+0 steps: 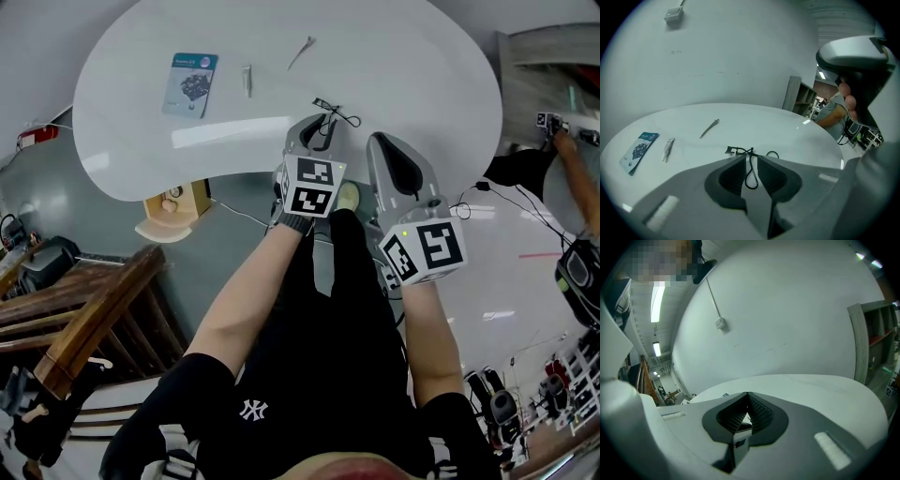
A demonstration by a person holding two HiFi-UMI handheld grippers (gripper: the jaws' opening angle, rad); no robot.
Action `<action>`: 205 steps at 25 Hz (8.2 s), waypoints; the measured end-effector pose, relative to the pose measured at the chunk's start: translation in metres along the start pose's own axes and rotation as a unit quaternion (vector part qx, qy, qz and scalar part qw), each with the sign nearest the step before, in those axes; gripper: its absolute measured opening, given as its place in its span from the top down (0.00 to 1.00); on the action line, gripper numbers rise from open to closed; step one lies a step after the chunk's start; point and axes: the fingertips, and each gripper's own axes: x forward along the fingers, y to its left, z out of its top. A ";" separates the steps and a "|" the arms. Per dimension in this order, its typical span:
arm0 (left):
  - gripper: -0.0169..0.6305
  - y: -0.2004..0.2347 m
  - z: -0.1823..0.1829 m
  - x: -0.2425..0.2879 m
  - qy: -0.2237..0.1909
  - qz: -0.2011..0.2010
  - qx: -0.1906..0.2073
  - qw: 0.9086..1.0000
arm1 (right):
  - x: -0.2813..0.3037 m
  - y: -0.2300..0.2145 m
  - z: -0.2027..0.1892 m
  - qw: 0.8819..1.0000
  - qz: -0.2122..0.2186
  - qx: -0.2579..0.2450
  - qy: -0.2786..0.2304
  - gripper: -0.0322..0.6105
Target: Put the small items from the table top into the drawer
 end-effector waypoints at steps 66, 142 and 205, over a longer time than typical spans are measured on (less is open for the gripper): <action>0.95 0.130 -0.029 -0.323 -0.155 0.250 -0.172 0.940 | 0.025 0.294 0.010 0.950 0.276 -0.137 0.058 0.91; 0.97 0.293 -0.132 -0.302 -0.091 0.194 -0.240 0.947 | 0.147 0.387 -0.056 0.959 0.228 -0.135 0.102 0.91; 0.97 0.258 -0.041 -0.090 0.100 0.123 0.133 0.978 | 0.158 0.179 0.011 0.990 0.122 -0.041 0.061 0.91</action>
